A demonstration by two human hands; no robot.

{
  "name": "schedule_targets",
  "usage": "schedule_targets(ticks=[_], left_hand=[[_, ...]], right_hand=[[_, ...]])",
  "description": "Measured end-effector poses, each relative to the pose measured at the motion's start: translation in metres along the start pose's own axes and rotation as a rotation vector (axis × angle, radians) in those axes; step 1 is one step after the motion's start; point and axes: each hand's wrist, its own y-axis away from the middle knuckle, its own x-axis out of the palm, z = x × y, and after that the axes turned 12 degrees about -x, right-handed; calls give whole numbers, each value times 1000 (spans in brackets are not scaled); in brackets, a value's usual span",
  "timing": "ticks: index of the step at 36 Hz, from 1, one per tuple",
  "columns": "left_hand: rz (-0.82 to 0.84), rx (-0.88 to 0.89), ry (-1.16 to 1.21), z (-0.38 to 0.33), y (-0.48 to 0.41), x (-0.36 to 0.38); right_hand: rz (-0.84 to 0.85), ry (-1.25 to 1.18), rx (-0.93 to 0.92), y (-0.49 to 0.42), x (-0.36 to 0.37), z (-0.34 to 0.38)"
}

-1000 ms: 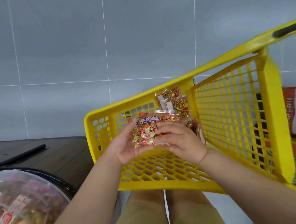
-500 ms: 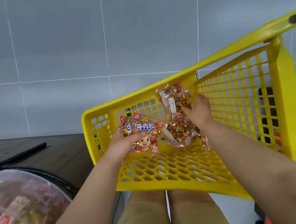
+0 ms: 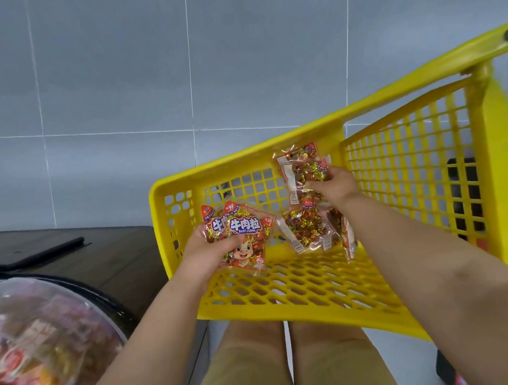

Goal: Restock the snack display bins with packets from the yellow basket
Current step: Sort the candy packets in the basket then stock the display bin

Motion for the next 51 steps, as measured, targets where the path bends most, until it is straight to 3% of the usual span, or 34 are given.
schedule_targets(ticks=[12,17,24,27,32,40,42,47,51], left_hand=[[-58,113,146,5,79,-18],[-60,148,375,9,143,-29],[-106,243,615,31,215,-64],[-124,261,721,51,239,-84],[-189,300,813,89,270,-114],[-251,397,997,166,294,-168],[-295,381,1017,187,301,-183],[-378,371,1096,246,315,-228],[-495,339,1063,298,318,-269]], right_hand=[[66,-188,-456,113,-32,61],[271,-160,-677,176,-29,107],[497,159,-1253,246,-18,172],[606,140,-1368,275,-7,195],[549,-55,-1204,318,31,223],[594,164,-1083,365,117,235],[650,213,-992,380,140,232],[960,55,-459,422,200,215],[1019,7,-397,460,242,206]])
